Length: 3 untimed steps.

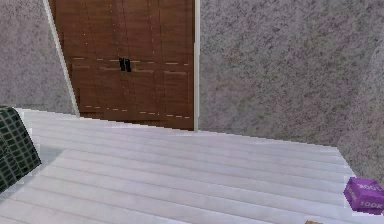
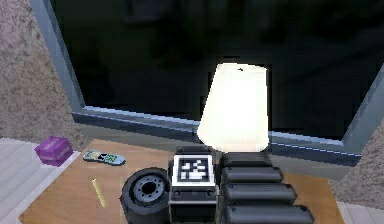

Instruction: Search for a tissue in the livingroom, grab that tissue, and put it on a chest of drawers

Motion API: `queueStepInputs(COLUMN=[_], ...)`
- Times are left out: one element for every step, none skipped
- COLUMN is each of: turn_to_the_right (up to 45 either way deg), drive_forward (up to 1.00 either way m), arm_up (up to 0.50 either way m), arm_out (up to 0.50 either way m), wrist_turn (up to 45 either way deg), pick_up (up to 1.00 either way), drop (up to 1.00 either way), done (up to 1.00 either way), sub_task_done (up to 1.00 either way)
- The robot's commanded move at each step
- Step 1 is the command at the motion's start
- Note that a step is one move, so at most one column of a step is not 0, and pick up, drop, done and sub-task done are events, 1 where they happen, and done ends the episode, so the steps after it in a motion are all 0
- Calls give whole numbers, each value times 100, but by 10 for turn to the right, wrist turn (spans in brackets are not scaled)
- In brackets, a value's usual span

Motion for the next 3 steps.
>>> queueStepInputs(turn_to_the_right=[-450,-300,0], drive_forward=[0,0,5], arm_up=[0,0,0], arm_out=[0,0,0], wrist_turn=[0,0,0], pick_up=[0,0,0], drop=[0,0,0], done=[0,0,0], sub_task_done=[0,0,0])
